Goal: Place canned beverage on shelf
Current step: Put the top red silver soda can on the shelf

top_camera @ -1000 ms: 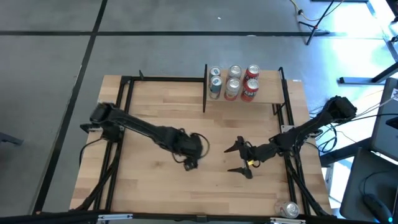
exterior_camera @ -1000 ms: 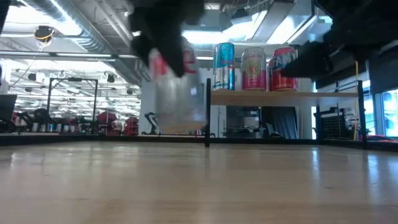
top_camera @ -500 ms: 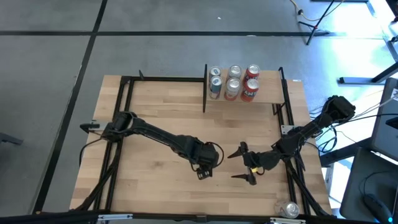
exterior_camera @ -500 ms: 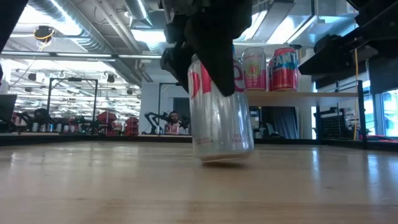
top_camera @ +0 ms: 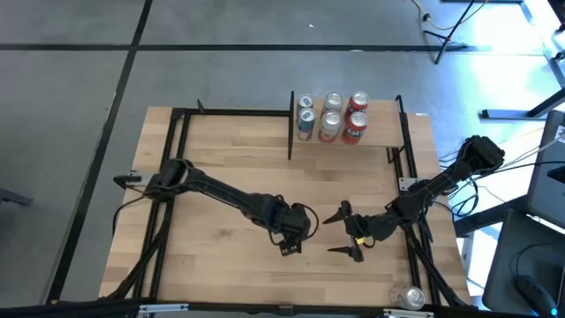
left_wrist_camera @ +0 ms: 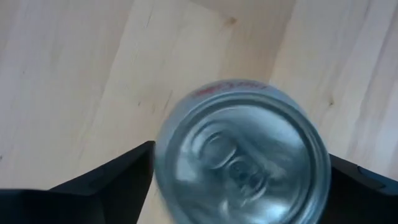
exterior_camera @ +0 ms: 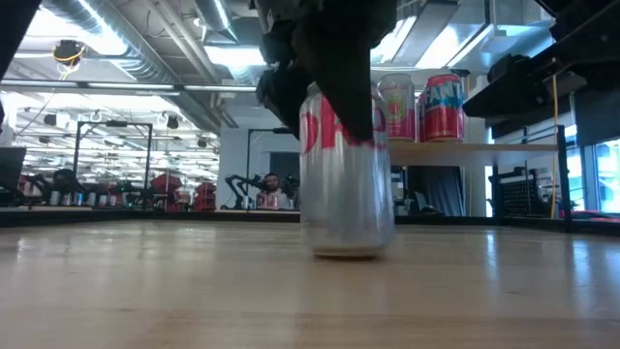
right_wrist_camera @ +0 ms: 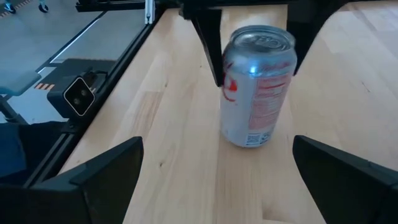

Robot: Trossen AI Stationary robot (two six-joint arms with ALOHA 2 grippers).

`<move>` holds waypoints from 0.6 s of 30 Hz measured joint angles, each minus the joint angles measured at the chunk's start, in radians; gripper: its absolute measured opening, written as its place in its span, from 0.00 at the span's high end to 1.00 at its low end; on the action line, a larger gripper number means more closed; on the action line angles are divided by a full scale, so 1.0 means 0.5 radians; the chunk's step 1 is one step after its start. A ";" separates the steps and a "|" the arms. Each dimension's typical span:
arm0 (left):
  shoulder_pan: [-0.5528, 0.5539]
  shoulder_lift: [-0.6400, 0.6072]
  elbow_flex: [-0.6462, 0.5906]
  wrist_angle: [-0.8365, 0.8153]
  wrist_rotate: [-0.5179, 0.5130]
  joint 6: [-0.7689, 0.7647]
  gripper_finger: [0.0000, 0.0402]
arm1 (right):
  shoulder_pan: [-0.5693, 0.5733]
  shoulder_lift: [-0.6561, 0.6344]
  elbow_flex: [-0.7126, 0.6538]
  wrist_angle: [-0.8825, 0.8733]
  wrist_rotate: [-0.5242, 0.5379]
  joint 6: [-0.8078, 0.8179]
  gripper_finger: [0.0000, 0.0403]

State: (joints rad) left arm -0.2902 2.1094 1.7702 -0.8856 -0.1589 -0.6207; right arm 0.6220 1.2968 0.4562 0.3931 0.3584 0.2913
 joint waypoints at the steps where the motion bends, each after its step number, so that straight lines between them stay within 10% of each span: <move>1: -0.002 -0.013 0.000 -0.003 0.000 0.005 0.13 | 0.000 0.000 0.000 -0.001 0.001 0.000 0.01; 9: -0.039 -0.194 -0.001 -0.109 -0.019 0.006 0.13 | 0.000 0.000 0.000 0.003 -0.020 0.000 0.01; 18: -0.338 -0.357 -0.198 -0.509 -0.773 -0.010 0.13 | 0.001 0.035 0.000 0.028 -0.011 0.106 0.01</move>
State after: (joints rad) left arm -0.4590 1.9311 1.6714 -1.1401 -0.5456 -0.6255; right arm 0.6224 1.3144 0.4561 0.4071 0.3529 0.3444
